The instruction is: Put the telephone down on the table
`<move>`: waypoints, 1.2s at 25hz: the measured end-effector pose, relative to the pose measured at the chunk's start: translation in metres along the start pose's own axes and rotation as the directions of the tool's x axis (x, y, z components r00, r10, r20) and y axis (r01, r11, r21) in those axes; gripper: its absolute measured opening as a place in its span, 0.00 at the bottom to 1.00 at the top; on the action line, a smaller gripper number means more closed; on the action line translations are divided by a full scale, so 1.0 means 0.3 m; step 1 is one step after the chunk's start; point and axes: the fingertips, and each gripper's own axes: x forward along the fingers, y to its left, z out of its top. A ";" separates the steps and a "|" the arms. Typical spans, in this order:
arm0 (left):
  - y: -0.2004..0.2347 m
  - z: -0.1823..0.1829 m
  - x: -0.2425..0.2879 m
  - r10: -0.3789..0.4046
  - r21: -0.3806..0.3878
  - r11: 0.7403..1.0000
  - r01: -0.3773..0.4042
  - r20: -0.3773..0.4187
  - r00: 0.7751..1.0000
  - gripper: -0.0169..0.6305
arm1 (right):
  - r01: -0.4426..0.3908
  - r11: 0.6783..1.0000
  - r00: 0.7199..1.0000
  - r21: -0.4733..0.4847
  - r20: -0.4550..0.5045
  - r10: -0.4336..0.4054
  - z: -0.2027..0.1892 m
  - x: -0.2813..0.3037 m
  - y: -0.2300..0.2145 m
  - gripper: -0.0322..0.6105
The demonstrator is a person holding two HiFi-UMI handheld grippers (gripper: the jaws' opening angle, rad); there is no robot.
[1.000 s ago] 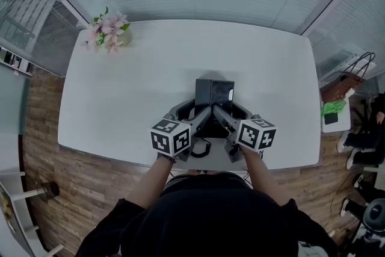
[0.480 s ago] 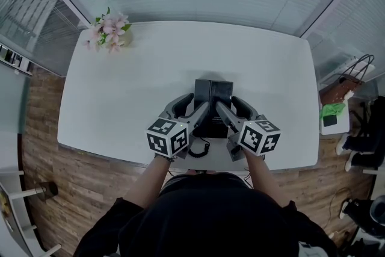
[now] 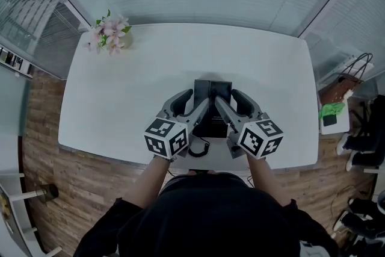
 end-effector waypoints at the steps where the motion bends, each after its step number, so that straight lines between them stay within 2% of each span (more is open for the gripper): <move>1: -0.004 0.011 -0.002 -0.002 0.003 1.000 0.002 0.008 1.000 0.37 | -0.003 1.000 1.000 -0.007 0.011 0.003 0.009 -0.001 0.005 0.43; 8: -0.035 0.102 -0.029 -0.016 0.004 1.000 0.016 0.097 0.995 0.36 | -0.023 0.997 0.997 -0.075 0.078 0.029 0.086 -0.014 0.063 0.41; 15: -0.088 0.156 -0.043 -0.051 0.003 0.999 0.051 0.148 0.988 0.34 | -0.044 0.990 0.988 -0.132 0.143 0.063 0.162 -0.043 0.119 0.38; 30: -0.149 0.281 -0.098 -0.068 0.128 0.991 0.038 0.237 0.969 0.28 | -0.024 0.970 0.966 -0.240 0.244 0.085 0.293 -0.102 0.210 0.29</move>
